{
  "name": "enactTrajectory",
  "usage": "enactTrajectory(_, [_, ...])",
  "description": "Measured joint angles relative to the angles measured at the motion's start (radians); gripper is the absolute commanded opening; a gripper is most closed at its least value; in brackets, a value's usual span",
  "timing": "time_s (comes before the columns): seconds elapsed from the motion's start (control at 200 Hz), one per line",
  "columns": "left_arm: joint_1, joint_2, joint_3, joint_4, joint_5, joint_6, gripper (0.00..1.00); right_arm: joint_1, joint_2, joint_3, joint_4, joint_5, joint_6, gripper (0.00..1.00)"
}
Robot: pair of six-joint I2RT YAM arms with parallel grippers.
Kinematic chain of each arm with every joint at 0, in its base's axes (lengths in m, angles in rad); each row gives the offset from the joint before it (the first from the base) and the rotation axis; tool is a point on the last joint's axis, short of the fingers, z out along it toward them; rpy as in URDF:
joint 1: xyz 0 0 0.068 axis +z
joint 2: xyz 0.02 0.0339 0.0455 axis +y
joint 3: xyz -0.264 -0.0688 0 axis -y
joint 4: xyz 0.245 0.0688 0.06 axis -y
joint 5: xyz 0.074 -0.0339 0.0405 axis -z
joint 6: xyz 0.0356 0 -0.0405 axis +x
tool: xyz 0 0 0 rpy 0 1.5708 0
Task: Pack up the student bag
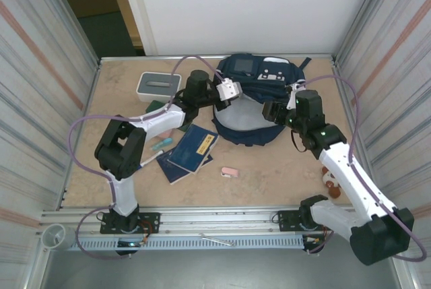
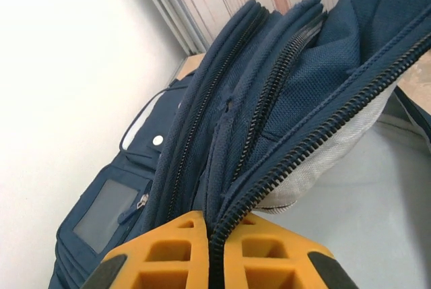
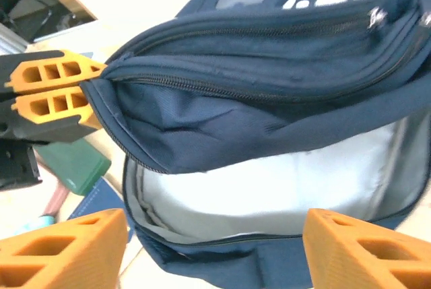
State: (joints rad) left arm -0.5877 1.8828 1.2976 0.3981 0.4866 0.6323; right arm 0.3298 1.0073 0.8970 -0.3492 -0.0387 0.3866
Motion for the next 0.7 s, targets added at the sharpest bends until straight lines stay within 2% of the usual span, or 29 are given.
enactTrajectory(0.06, [0.024,0.0,-0.005,0.005,0.048,-0.007,0.0,0.017,-0.009,0.0,0.002,0.039,-0.07,0.92])
enactTrajectory(0.205, [0.062,0.0,-0.014,0.022,0.126,-0.03,0.0,0.047,0.029,0.0,0.026,0.084,-0.214,0.99])
enactTrajectory(0.331, [0.064,0.0,-0.015,0.025,0.158,-0.046,0.0,0.052,0.121,0.011,0.072,0.068,-0.316,0.99])
enactTrajectory(0.406, [0.065,0.001,-0.015,0.027,0.174,-0.061,0.0,0.052,0.203,0.037,0.096,0.064,-0.359,0.96])
enactTrajectory(0.466, [0.065,0.005,-0.015,0.041,0.183,-0.079,0.0,0.051,0.278,0.074,0.102,0.068,-0.389,0.83])
enactTrajectory(0.546, [0.069,0.019,-0.014,0.06,0.184,-0.104,0.0,0.051,0.359,0.124,0.1,0.098,-0.41,0.54])
enactTrajectory(0.621, [0.071,0.038,-0.005,0.072,0.187,-0.122,0.0,0.051,0.403,0.152,0.097,0.135,-0.419,0.32])
enactTrajectory(0.701, [0.068,0.069,0.023,0.08,0.186,-0.14,0.03,0.055,0.409,0.155,0.083,0.168,-0.424,0.15])
